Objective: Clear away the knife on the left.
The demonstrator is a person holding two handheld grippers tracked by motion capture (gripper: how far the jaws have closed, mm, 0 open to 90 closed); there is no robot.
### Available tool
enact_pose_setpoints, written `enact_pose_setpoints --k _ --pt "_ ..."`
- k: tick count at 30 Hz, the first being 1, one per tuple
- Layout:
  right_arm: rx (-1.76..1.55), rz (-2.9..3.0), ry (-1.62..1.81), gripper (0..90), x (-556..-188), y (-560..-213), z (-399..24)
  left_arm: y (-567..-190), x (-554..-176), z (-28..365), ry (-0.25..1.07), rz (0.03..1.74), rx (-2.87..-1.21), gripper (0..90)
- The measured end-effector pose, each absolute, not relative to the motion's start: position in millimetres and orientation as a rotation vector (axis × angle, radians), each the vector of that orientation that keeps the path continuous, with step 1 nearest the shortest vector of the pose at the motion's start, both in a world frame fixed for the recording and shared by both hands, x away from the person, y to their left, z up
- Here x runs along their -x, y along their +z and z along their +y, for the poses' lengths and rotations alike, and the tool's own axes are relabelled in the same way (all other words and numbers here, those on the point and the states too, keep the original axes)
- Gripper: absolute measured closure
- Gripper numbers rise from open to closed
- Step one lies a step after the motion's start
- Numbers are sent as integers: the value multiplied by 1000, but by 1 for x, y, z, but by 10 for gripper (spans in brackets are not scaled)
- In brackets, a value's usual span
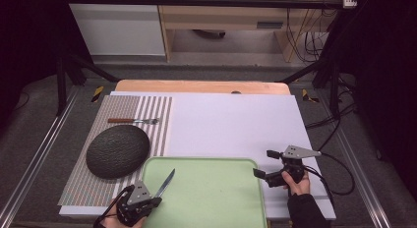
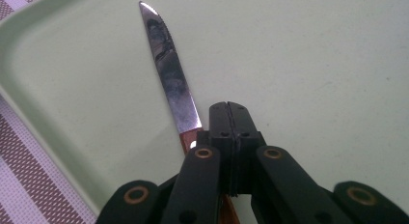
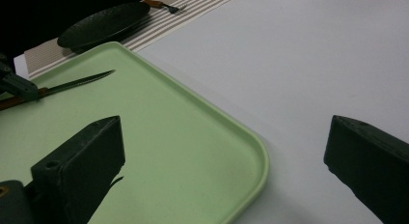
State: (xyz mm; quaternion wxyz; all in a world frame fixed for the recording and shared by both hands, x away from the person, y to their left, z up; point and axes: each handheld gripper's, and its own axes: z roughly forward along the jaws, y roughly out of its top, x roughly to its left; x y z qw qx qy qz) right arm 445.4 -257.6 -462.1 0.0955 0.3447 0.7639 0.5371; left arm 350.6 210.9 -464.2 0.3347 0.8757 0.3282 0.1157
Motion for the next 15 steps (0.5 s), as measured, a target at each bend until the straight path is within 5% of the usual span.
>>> enact_pose_setpoints --k 15 --pt "-1020 2264 1593 12 -445 -462 -258 -463 -350 218 306 868 -2283 898"
